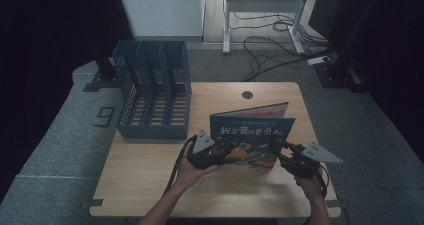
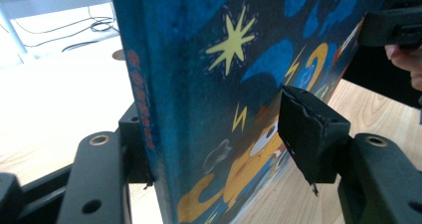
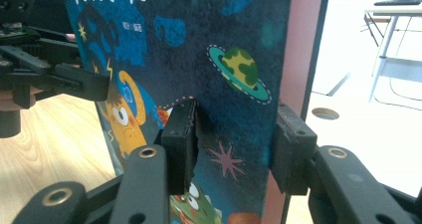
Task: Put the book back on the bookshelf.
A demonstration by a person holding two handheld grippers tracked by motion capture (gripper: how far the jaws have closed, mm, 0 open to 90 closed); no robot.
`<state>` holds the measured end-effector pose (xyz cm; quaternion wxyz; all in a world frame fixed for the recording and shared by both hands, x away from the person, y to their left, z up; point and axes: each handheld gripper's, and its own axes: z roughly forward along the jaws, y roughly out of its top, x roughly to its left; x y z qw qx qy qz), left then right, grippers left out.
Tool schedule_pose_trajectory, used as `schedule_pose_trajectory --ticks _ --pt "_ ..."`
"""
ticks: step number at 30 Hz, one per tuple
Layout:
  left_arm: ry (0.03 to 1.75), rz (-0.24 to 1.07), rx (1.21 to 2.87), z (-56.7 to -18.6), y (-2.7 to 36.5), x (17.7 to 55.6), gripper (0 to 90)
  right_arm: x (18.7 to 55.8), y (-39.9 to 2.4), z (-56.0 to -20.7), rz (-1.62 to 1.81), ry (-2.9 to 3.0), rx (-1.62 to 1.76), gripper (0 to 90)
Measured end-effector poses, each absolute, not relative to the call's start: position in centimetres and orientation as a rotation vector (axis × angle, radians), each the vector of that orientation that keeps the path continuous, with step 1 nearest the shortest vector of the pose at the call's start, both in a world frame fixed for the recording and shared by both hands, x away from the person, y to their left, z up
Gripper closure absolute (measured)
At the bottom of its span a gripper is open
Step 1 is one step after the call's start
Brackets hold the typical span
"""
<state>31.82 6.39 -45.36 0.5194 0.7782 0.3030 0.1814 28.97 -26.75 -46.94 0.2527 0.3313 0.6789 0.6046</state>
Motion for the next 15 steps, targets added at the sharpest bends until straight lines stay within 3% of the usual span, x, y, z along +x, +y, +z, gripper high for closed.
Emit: schedule_pose_trajectory --ticks 15 --pt "0.707 0.403 1.844 -44.93 6.88 31.79 43.6 29.31 -26.79 -47.32 1.613 1.832 0.957 49.3"
